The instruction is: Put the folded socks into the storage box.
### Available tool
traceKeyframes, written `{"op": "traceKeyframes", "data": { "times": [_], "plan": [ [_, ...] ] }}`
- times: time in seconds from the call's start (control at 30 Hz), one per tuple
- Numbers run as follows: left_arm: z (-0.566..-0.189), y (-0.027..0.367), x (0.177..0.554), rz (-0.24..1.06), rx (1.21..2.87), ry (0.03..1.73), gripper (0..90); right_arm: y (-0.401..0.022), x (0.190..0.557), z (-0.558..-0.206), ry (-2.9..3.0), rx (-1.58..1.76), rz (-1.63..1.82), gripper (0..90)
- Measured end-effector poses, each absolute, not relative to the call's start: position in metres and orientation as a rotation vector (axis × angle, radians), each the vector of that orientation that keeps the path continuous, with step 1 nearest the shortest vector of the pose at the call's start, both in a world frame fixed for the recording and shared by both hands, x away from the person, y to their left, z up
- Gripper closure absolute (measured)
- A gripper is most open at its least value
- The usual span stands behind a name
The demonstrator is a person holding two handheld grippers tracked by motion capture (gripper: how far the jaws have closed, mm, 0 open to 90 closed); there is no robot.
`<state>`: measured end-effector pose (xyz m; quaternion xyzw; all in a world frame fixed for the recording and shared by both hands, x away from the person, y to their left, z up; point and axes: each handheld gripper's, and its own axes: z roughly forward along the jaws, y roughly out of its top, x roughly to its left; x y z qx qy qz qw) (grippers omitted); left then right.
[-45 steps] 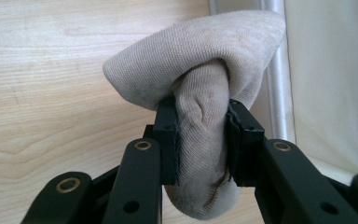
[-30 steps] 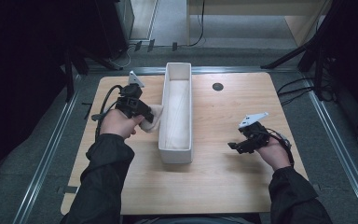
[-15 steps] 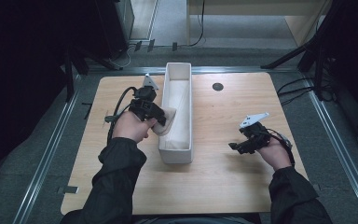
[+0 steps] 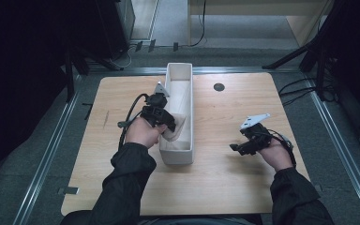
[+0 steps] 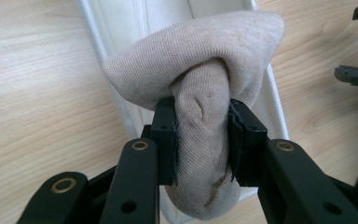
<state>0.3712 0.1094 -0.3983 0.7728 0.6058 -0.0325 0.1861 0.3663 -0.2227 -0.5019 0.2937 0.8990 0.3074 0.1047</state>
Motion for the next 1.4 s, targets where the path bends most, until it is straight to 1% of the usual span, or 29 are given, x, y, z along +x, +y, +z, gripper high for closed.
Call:
{"op": "traceKeyframes", "data": {
  "times": [0.17, 0.33, 0.6, 0.93, 1.03, 1.2, 1.27, 1.4],
  "plan": [
    [-0.405, 0.106, 0.37, -0.08, 2.16, 1.709, 67.2, -0.222, 0.366, -0.502, 2.65, 0.866, 0.904, 22.4],
    [-0.417, 0.099, 0.37, -0.08, 2.18, 1.731, 67.1, -0.219, 0.366, -0.503, 2.661, 0.856, 0.891, 22.4],
    [-0.436, 0.096, 0.369, -0.116, 2.175, 1.778, 66.1, -0.218, 0.366, -0.504, 2.663, 0.845, 0.879, 22.4],
    [-0.448, 0.094, 0.368, -0.151, 2.196, 1.814, 64.5, -0.215, 0.365, -0.504, 2.663, 0.843, 0.864, 22.4],
    [-0.45, 0.091, 0.368, -0.14, 2.212, 1.816, 63.8, -0.215, 0.364, -0.504, 2.666, 0.84, 0.865, 22.4],
    [-0.451, 0.09, 0.368, -0.146, 2.203, 1.832, 61.6, -0.215, 0.365, -0.505, 2.667, 0.849, 0.86, 22.4],
    [-0.451, 0.089, 0.368, -0.148, 2.211, 1.819, 57.7, -0.214, 0.363, -0.505, 2.667, 0.836, 0.867, 22.4],
    [-0.45, 0.089, 0.368, -0.146, 2.212, 1.812, 56.1, -0.212, 0.362, -0.504, 2.674, 0.825, 0.882, 22.3]
  ]
}}
